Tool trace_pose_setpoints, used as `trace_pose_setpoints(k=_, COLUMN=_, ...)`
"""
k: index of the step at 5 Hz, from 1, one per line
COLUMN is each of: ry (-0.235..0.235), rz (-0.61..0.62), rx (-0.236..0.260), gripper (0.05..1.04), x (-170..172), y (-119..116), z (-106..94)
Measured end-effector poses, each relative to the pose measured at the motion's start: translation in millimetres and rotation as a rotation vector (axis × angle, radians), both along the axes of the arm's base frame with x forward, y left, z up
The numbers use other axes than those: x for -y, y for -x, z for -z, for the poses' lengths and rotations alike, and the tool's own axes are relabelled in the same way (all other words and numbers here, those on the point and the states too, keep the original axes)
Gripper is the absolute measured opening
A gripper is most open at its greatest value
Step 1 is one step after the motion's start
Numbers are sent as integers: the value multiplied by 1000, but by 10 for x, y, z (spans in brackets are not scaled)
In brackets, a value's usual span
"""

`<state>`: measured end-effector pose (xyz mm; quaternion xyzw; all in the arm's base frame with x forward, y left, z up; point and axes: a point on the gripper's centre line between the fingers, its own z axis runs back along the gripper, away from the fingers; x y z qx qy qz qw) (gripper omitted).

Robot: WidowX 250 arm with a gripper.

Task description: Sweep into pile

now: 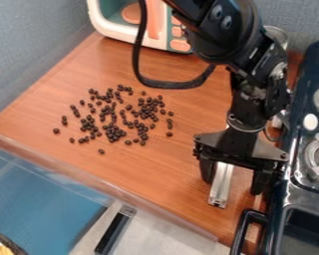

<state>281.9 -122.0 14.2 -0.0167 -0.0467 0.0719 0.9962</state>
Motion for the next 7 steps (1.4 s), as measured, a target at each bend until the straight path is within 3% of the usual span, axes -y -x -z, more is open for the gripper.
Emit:
trace_pose_setpoints(k=2, ry=9, rz=-27, rx=12, gripper=999, x=-66, y=-132, z=-16)
trace_pose_setpoints(k=3, ry=16, rz=-36, rx=21, gripper=945, x=-53, y=-197, z=-44)
trace_pose_setpoints(k=5, ry=32, rz=-88, rx=-7, gripper=387, x=-37, y=-162, z=28)
trace_pose_setpoints(k=6, ry=31, rz=-103, rx=-28, gripper=375, x=-9, y=-43, z=34)
trace_pose_setpoints(k=7, ry=80, rz=-160, rx=-55, gripper=375, x=31, y=94, z=-163)
